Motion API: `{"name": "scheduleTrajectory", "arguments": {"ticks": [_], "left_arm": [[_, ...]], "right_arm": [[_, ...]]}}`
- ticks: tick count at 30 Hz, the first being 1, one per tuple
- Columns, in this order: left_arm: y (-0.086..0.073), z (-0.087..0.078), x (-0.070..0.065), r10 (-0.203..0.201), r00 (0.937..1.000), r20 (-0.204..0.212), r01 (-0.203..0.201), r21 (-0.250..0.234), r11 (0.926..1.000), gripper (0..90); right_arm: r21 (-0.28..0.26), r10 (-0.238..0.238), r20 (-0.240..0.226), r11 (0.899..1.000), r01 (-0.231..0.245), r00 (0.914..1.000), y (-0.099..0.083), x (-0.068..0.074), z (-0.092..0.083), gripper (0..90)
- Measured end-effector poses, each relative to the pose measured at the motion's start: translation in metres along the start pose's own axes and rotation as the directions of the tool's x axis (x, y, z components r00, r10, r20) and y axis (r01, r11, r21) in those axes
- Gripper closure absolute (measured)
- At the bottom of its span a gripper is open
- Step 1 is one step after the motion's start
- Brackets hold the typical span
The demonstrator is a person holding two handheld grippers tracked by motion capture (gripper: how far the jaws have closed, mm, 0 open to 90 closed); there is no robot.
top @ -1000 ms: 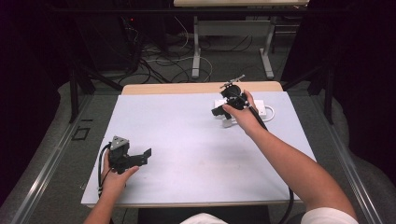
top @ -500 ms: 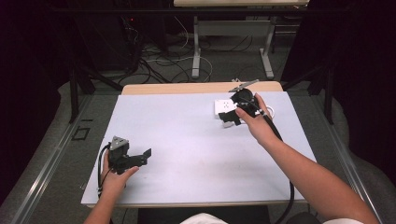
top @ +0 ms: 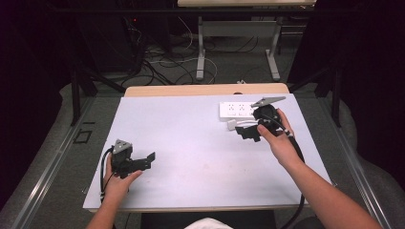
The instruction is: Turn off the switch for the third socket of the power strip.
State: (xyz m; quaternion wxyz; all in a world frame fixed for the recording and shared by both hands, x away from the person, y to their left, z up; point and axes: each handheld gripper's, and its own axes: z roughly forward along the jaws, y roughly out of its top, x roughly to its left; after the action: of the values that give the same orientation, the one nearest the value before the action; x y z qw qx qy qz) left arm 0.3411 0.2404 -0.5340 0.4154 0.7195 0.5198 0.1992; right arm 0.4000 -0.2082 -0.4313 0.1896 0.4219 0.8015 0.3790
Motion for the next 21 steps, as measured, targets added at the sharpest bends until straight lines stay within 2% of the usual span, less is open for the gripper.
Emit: {"name": "scheduleTrajectory", "arguments": {"ticks": [5, 9, 21], "left_arm": [[0.0, -0.001, 0.0, 0.0, 1.0, -0.001, 0.0, 0.006, 1.0, 1.9], [0.0, -0.001, 0.0, -0.001, 1.0, -0.002, 0.001, 0.006, 1.0, 1.9], [-0.001, 0.0, -0.002, 0.001, 1.0, -0.003, -0.001, 0.004, 1.0, 1.9]], "right_arm": [[-0.013, 0.02, -0.011, 1.0, -0.02, 0.9998, -0.024, -0.003, -0.007, 0.0], [-0.019, 0.032, -0.002, 0.999, -0.032, 0.9995, -0.044, -0.008, -0.011, 0.0], [-0.037, 0.055, 0.058, 0.998, -0.053, 0.9968, -0.097, -0.023, -0.018, 0.0]]}}
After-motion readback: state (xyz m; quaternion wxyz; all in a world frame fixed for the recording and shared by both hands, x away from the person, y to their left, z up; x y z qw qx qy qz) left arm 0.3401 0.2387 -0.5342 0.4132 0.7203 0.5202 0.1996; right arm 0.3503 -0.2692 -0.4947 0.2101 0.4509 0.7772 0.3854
